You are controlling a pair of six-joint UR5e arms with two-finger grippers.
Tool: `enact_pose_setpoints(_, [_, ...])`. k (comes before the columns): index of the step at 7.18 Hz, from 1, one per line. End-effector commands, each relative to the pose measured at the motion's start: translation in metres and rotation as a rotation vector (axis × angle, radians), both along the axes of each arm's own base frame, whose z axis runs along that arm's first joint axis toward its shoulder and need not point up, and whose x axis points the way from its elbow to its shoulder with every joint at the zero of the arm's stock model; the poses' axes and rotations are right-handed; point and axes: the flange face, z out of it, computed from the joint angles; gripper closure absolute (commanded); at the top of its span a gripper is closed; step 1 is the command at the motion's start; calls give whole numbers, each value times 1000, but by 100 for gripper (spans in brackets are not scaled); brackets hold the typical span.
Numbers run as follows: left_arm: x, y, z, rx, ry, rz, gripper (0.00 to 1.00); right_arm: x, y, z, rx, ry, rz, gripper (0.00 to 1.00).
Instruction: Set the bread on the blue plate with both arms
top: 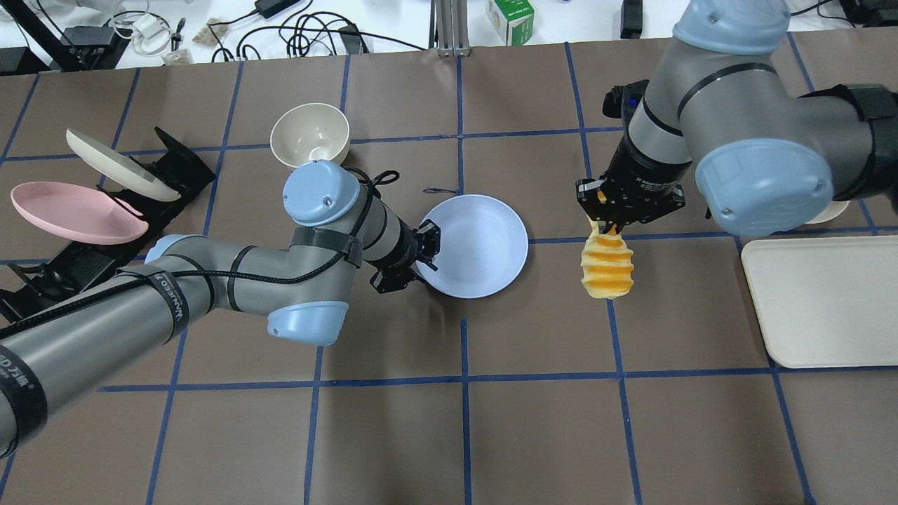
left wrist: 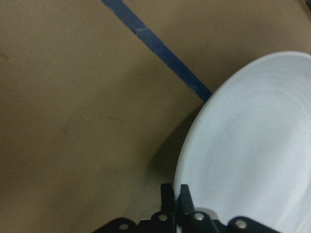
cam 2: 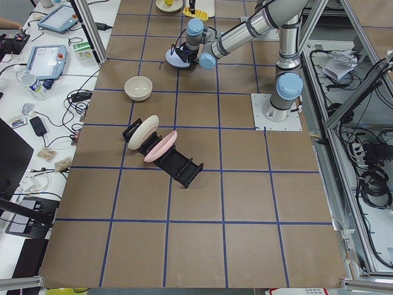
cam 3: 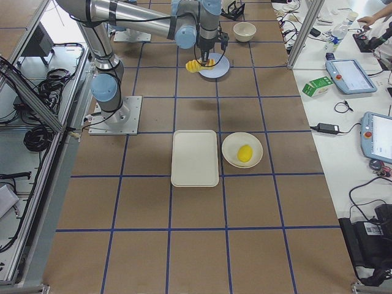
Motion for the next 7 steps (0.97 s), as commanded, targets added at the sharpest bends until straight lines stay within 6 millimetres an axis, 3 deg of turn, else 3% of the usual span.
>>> enact_pose_setpoints(1, [21,-28,59,-43,-113,-76,25,18,-6,-15,1,2,-16,100])
enact_pose_setpoints(3, [57,-58,148,116,-163,-164,26,76,-16,-50,-44,-2,-51,100])
enact_pose_setpoints(4, [91,-67,186,163,-201,-237,16,104,-23,-55,-69,-20,-78,100])
enact_pose_setpoints(5, [117,-61,216,198,-233,-341,0,135,-33,-57,-71,-17,-49,100])
enact_pose_setpoints(7, [117,-42,247,162,-234,-470,0,178,-47,-97,-35,7,8,100])
